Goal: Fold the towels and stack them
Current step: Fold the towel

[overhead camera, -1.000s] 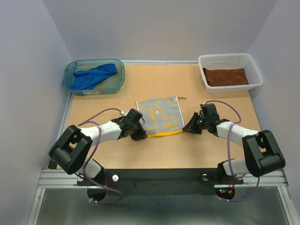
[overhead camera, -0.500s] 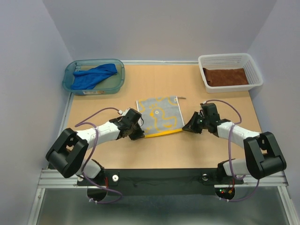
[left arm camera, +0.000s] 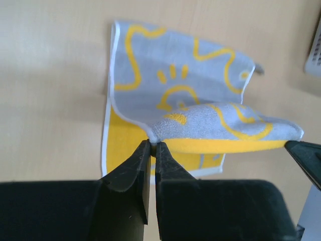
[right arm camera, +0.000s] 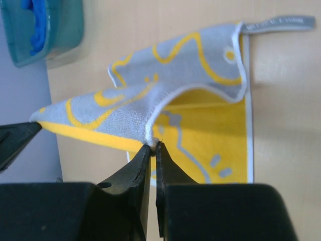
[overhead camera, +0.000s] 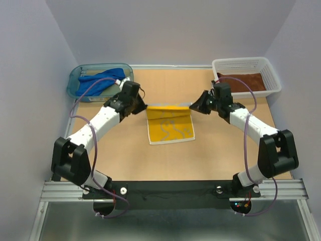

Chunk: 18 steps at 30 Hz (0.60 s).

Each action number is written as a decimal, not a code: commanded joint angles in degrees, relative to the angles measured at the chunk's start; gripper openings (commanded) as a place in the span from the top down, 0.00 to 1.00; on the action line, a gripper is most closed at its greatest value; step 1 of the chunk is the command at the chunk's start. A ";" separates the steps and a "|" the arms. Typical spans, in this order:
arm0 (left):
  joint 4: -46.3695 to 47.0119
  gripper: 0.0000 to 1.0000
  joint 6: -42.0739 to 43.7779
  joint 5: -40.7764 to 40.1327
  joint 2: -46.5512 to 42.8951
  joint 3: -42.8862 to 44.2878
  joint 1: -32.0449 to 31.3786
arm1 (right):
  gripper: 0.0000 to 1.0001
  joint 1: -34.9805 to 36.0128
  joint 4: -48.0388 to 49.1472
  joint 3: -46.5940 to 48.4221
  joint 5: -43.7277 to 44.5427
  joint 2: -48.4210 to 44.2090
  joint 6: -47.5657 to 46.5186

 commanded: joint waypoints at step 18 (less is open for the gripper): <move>4.32 1.00 18.42 7.37 28.23 37.50 12.71 | 1.00 -4.54 0.94 42.47 6.64 27.80 -11.72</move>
